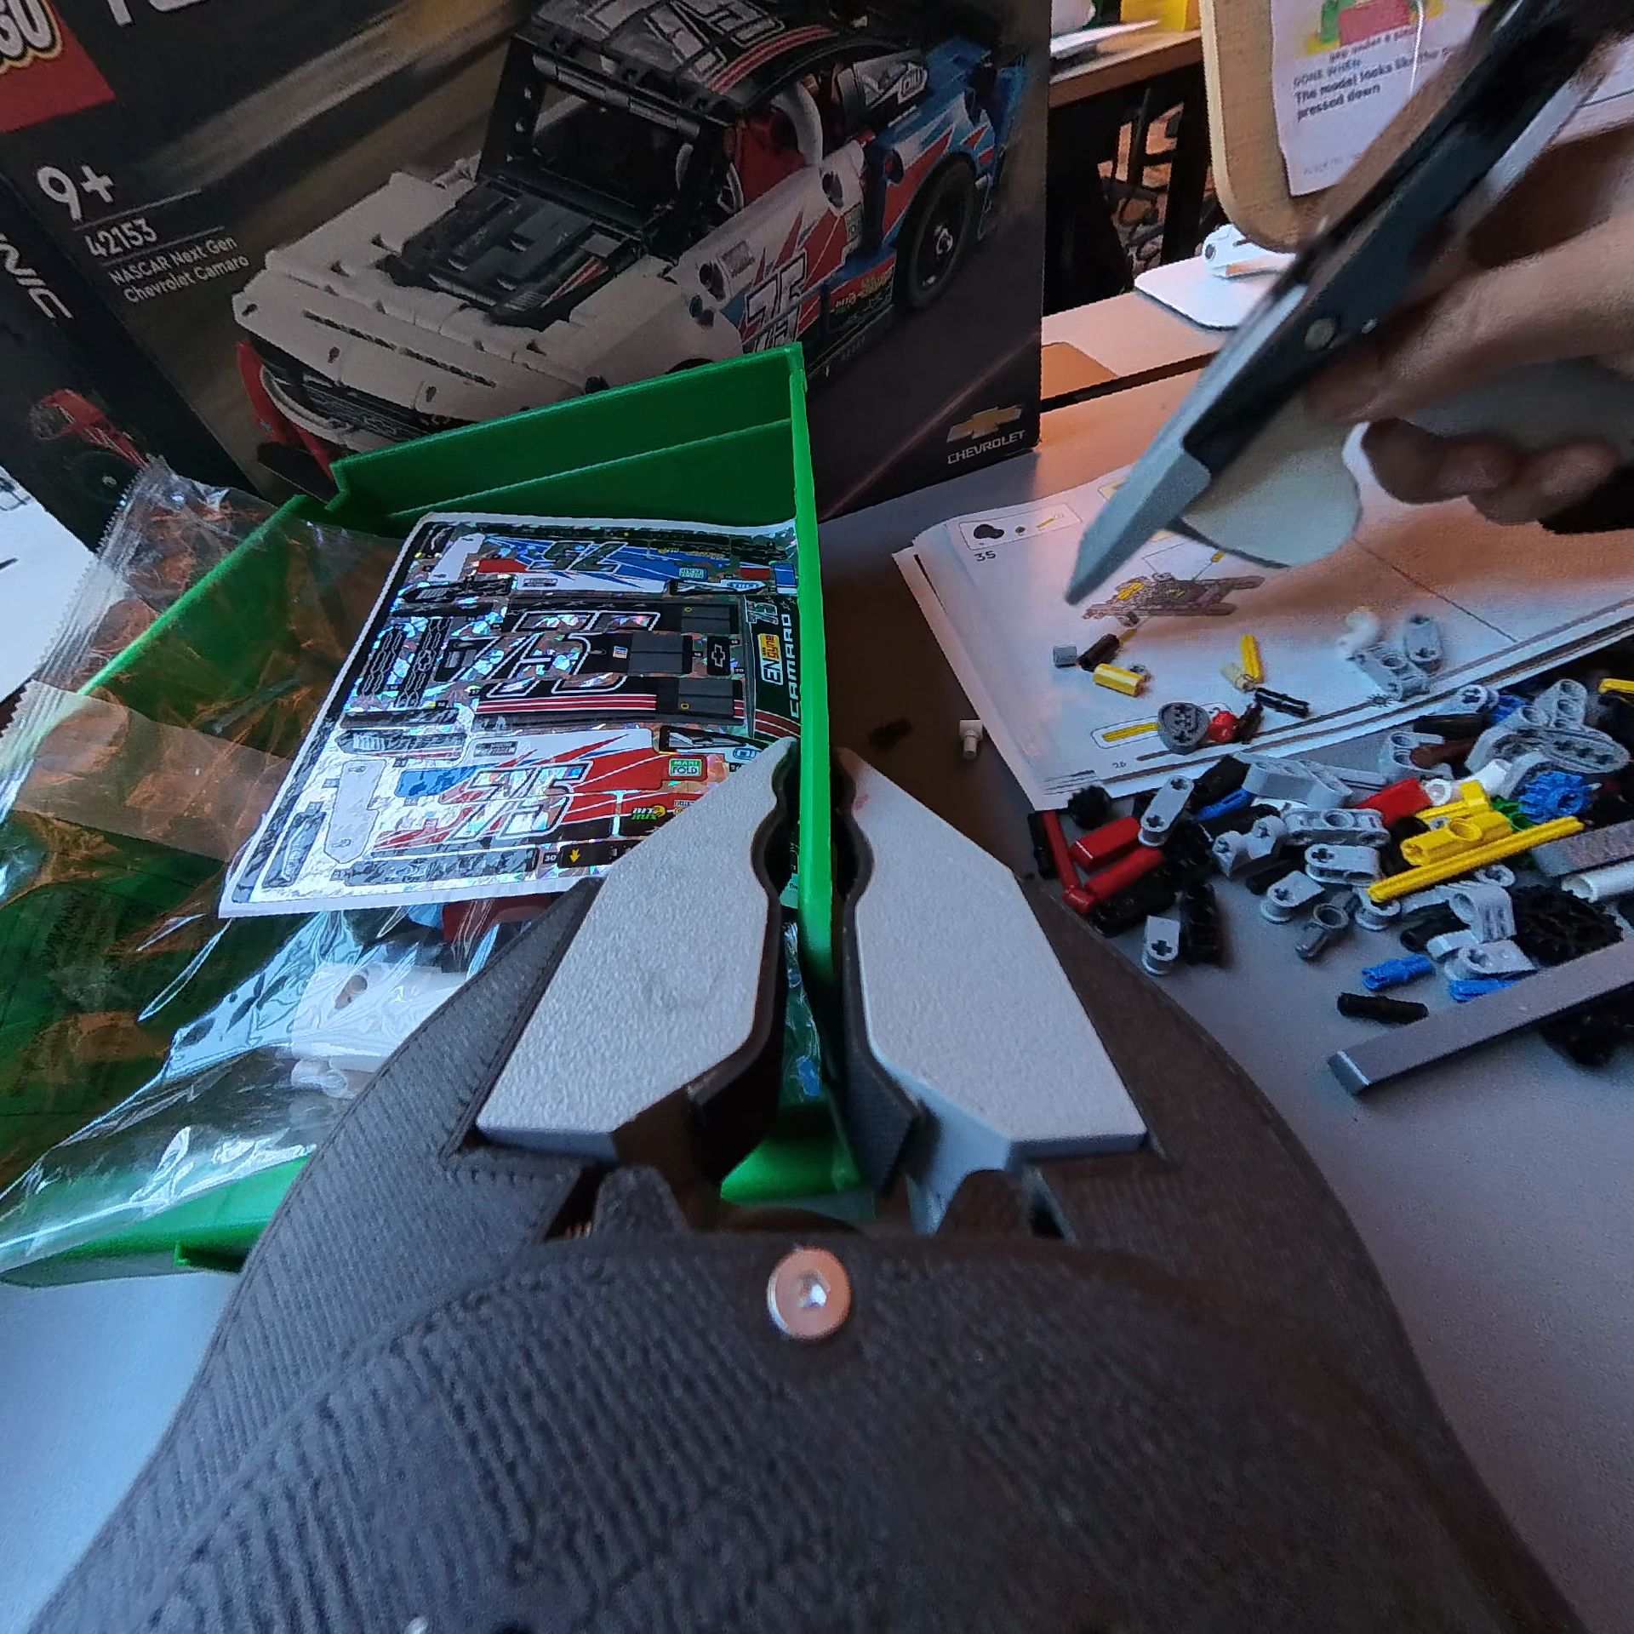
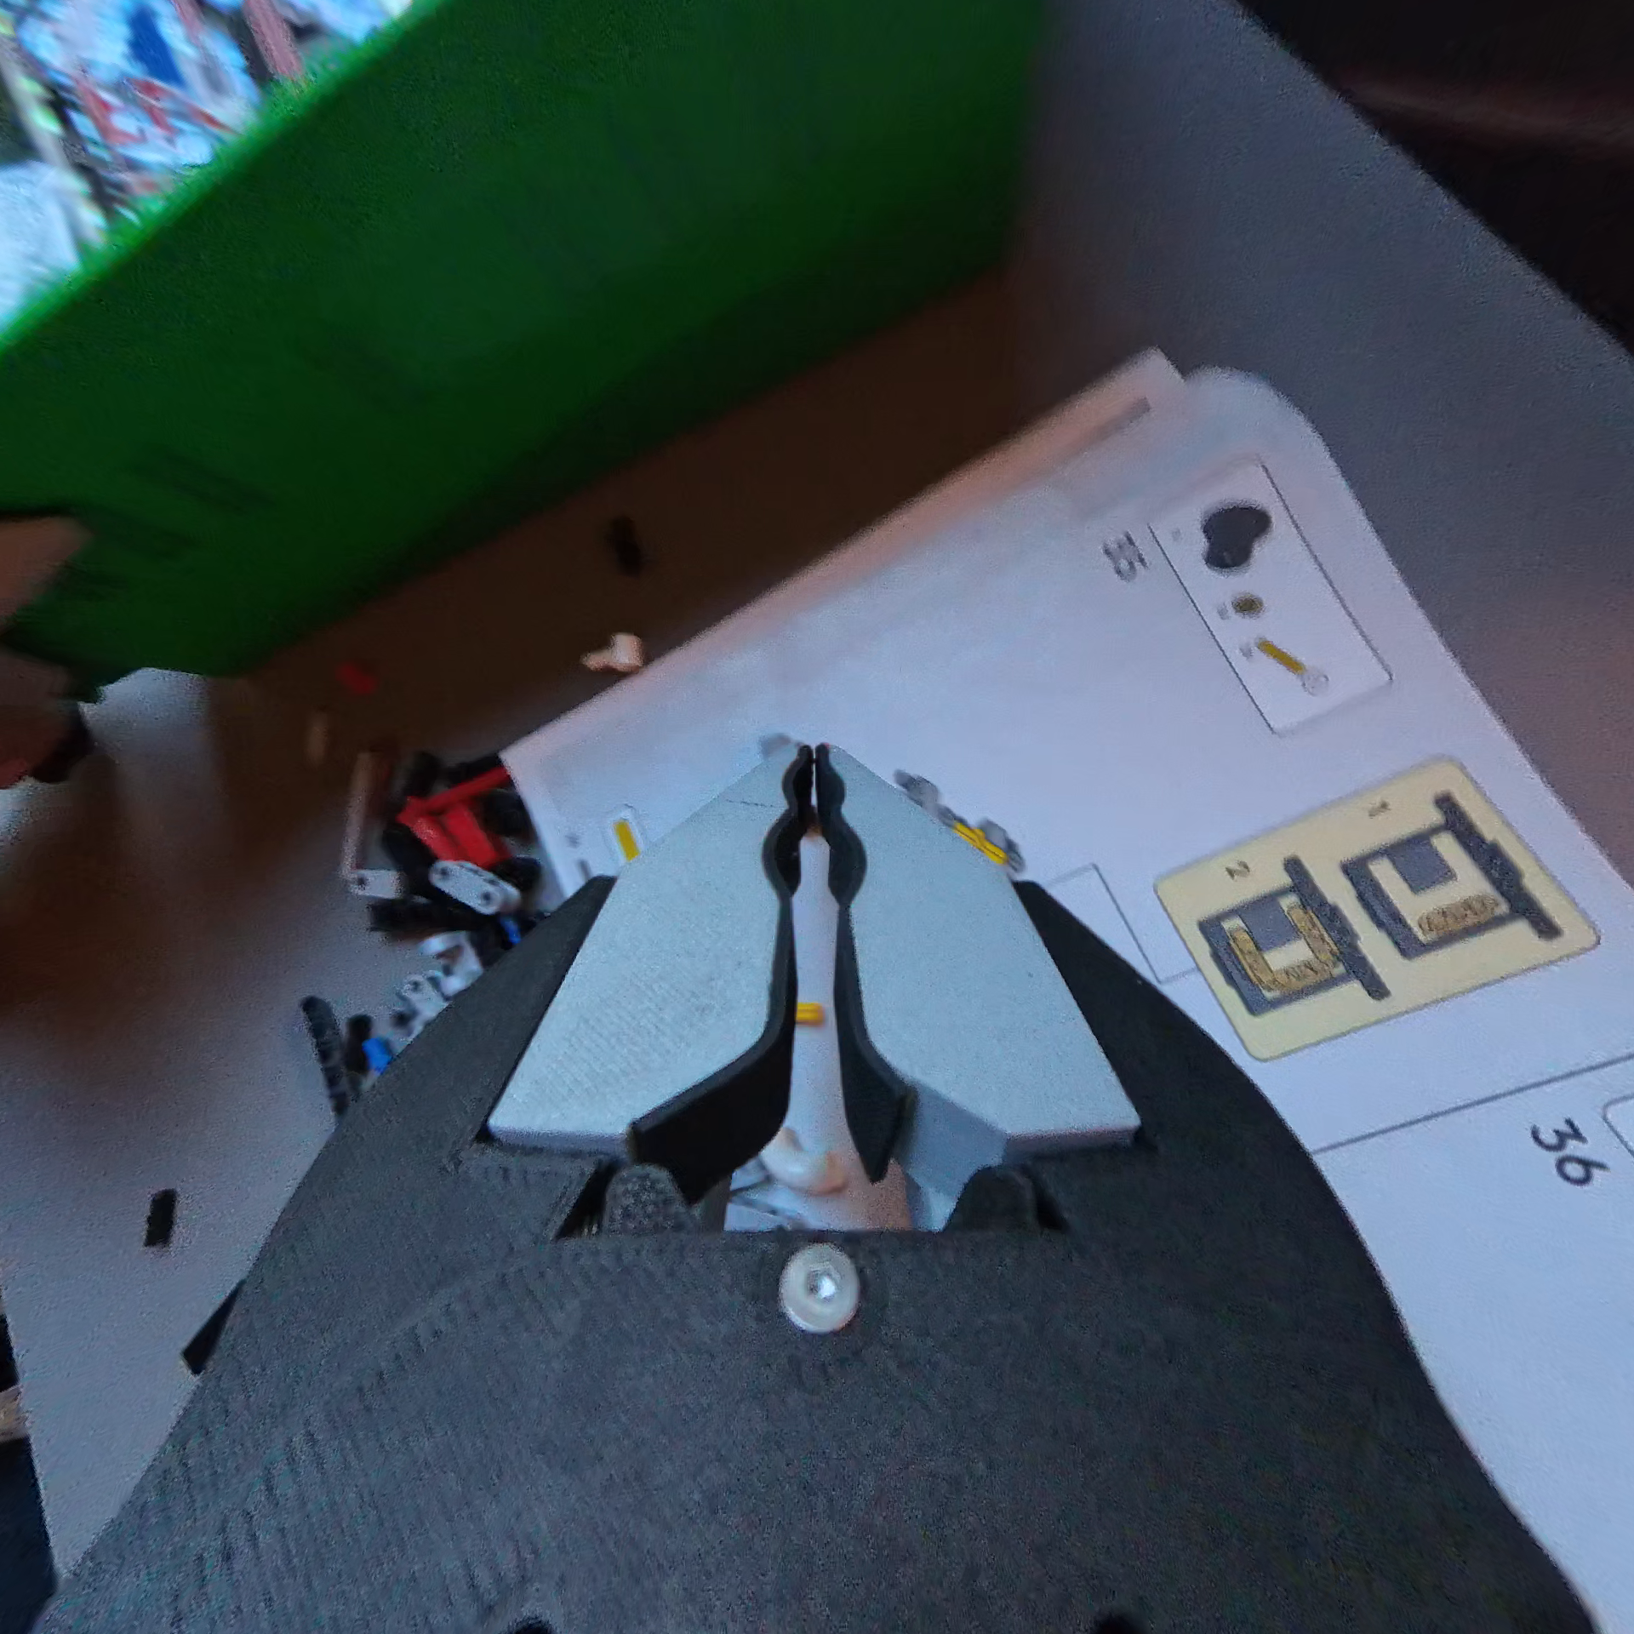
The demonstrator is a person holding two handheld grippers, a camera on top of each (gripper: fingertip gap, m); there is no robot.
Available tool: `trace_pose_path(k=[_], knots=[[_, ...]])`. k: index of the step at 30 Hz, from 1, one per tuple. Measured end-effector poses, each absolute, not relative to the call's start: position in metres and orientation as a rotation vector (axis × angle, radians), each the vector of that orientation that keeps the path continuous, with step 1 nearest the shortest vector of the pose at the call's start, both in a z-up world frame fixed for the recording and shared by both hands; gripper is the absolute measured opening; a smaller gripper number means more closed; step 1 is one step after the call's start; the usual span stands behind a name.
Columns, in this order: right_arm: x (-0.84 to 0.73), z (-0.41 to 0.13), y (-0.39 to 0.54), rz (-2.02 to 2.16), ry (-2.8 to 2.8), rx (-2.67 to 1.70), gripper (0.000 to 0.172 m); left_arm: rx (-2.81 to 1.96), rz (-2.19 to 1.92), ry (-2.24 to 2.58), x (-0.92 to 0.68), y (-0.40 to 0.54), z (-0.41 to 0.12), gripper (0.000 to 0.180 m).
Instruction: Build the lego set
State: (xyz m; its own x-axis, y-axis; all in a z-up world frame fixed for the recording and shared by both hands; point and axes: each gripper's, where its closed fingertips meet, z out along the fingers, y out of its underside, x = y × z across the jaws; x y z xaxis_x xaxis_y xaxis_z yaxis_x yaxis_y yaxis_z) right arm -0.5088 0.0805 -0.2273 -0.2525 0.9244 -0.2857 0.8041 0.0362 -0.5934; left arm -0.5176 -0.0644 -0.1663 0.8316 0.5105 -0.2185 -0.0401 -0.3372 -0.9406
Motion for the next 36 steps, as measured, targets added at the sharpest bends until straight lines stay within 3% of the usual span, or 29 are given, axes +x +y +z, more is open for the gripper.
trace_pose_path(k=[8,14,19,26,31,36], knots=[[-0.466,-0.242,0.038,1.184,-2.296,-1.782,0.000,-1.834,0.586,-0.352,-0.517,-0.064,-0.166,0.002],[-0.495,-0.205,0.079,1.166,-2.083,-1.723,0.000,-1.834,0.585,-0.351,-0.517,-0.064,-0.166,0.002],[-0.506,-0.240,0.067,1.146,-2.191,-1.879,0.000,-1.831,0.588,-0.347,-0.517,-0.064,-0.166,0.002],[-0.450,-0.242,0.017,1.184,-2.411,-1.762,0.000,-1.834,0.584,-0.350,-0.517,-0.064,-0.166,0.003],[-0.450,-0.218,0.081,1.105,-2.150,-1.781,0.000,-1.834,0.583,-0.350,-0.517,-0.064,-0.166,0.002],[-0.425,-0.236,0.091,1.116,-2.124,-1.909,0.000,-1.833,0.584,-0.350,-0.517,-0.064,-0.166,0.002]])
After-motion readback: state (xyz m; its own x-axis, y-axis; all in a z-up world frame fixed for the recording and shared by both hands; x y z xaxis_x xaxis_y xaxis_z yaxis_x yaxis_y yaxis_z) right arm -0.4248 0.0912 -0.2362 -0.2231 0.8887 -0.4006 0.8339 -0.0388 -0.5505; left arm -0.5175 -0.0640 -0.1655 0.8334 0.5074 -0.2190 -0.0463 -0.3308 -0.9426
